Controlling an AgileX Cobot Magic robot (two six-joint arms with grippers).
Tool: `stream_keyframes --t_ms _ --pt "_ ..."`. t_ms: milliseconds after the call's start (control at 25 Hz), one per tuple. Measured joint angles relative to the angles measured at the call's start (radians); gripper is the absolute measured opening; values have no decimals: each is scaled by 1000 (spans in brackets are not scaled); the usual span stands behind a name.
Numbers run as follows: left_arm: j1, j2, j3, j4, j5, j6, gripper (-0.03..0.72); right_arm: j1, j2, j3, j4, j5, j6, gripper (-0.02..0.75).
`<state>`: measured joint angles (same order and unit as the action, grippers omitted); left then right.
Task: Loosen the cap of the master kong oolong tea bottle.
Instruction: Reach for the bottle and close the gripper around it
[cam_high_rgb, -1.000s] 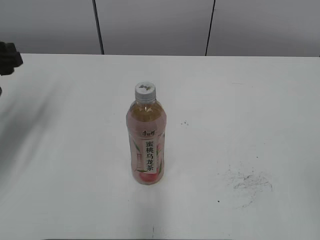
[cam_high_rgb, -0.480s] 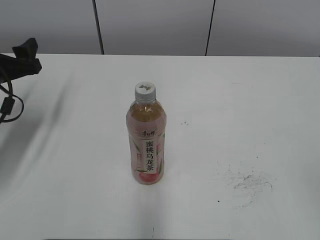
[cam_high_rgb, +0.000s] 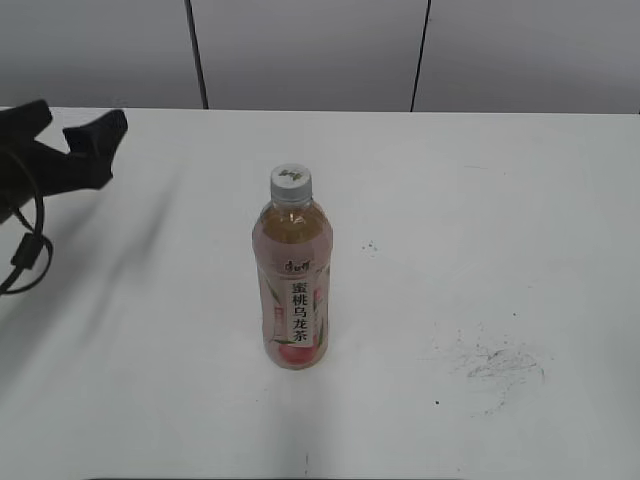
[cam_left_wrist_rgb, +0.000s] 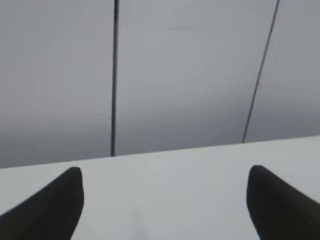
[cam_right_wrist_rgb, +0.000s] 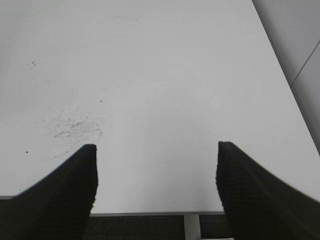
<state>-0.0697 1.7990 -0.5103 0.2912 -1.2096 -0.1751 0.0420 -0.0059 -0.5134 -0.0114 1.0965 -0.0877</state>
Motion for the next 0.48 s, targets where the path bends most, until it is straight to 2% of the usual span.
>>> stream_keyframes --t_ms 480 --pt "0 -1 170 424 0 -31 588 0 0 0 0 0 0 555"
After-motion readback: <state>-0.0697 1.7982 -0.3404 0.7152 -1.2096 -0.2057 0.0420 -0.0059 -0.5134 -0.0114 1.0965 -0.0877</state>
